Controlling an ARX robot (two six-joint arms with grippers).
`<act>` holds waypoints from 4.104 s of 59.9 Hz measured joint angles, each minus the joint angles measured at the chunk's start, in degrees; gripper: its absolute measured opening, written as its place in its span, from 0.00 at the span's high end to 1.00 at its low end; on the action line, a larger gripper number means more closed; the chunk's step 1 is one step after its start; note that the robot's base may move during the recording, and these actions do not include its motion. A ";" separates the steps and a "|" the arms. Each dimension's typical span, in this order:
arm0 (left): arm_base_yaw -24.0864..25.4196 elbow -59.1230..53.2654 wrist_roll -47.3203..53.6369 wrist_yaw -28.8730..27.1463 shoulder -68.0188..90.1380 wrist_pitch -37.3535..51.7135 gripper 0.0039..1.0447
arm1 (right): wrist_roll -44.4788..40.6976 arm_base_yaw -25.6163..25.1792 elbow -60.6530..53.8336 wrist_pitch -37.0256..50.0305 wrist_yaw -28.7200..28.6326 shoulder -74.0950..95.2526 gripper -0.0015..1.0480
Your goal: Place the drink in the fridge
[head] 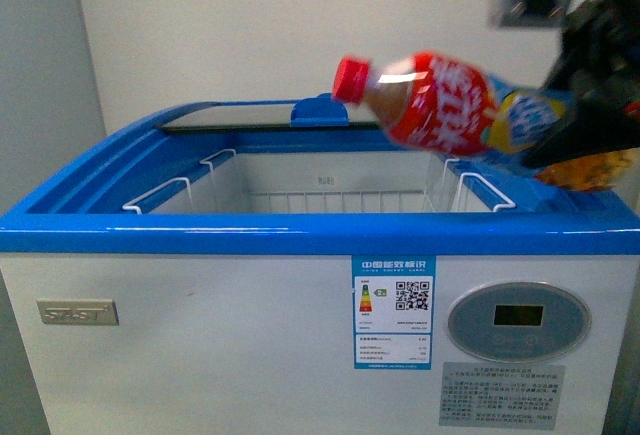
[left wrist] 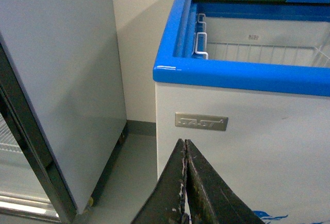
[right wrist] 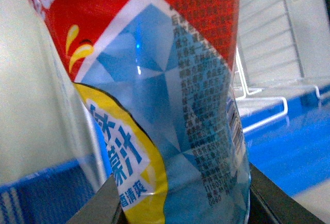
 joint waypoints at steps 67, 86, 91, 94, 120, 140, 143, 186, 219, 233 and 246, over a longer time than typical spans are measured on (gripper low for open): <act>0.02 -10.05 -0.07 0.07 -25.97 -14.84 0.98 | -1.38 9.77 44.46 -0.35 15.85 43.69 0.48; 0.02 -10.05 -0.07 0.09 -31.95 -20.70 0.98 | 2.64 9.01 39.45 3.30 11.63 34.80 0.06; 0.02 -10.05 -0.07 0.04 -33.48 -22.32 0.98 | 5.18 8.37 36.94 6.03 9.51 29.05 0.08; 0.02 -10.05 -0.07 0.07 -34.62 -23.39 0.98 | 9.18 7.50 32.96 9.57 8.17 24.11 0.08; 0.02 -10.05 -0.07 0.09 -46.31 -35.41 0.98 | 58.38 -1.64 -21.49 43.39 19.17 -24.70 0.22; 0.02 -10.05 -0.07 0.09 -46.42 -35.52 0.98 | 69.18 -4.57 -64.43 68.02 16.83 -41.03 0.85; 0.02 -10.05 -0.07 0.07 -46.40 -35.52 0.98 | 69.24 -4.57 -67.45 69.53 16.79 -43.08 0.93; 0.02 -10.05 -0.07 0.07 -46.40 -35.52 0.98 | 69.44 -4.57 -90.42 74.27 16.59 -60.70 0.97; 0.02 -10.05 -0.07 0.07 -46.40 -35.52 0.98 | 69.44 -4.57 -96.24 67.17 16.61 -73.53 0.97; 0.02 -10.05 -0.07 0.07 -46.42 -35.52 0.98 | 69.46 -4.57 -98.23 65.70 16.55 -77.83 0.97; 0.02 -10.05 -0.07 0.07 -46.42 -35.52 0.98 | 69.46 -4.57 -98.23 62.18 16.59 -82.01 0.97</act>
